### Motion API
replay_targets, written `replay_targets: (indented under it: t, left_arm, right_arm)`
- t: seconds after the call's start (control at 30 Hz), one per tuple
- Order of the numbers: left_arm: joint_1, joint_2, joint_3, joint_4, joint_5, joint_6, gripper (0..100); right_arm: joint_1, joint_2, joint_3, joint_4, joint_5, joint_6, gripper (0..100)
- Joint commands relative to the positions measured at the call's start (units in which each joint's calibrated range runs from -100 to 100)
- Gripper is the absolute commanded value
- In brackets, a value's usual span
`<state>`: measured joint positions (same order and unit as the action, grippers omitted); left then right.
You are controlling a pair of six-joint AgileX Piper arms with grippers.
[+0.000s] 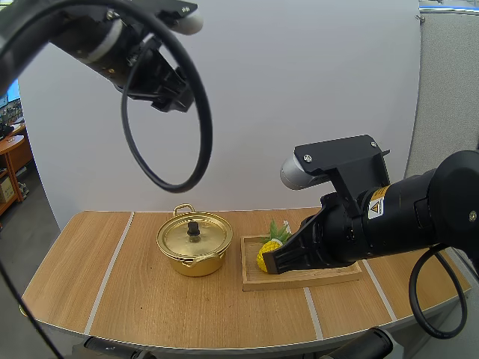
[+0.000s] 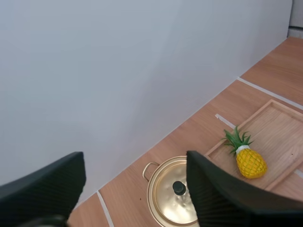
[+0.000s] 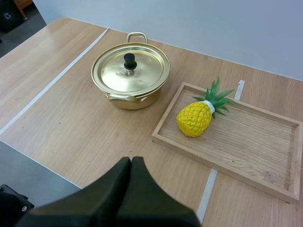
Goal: Open the pot, put the grape inside, and close it
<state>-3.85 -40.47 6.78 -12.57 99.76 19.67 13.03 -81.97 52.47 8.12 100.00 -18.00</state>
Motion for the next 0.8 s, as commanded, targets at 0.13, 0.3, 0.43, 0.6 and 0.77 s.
replay_targets:
  t: [0.13, 0.3, 0.43, 0.6, 0.77]
  left_arm:
    - [-0.17, -15.25, -0.50, 2.32, 0.24, -2.69, 0]
    - [-0.17, -24.24, -0.35, 1.58, 0.24, -1.97, 0]
    - [-0.17, -31.27, 1.45, 0.14, 0.24, -1.97, 0]
    - [-0.17, -40.18, 6.05, -0.86, 0.24, -3.13, 0]
    - [-0.08, -47.11, 10.88, -0.86, 0.24, -5.43, 0]
  right_arm:
    - [-0.16, -0.51, 0.12, -1.15, 0.00, -0.29, 0]
    - [-0.16, -0.51, 0.12, -1.16, 0.00, -0.29, 0]
    - [-0.32, -2.61, 0.12, -0.93, 0.00, -0.29, 0]
    - [-1.92, -6.74, 0.12, 0.59, 0.00, -0.29, 0]
    - [-3.34, -10.55, 0.12, 1.18, 0.00, -0.29, 0]
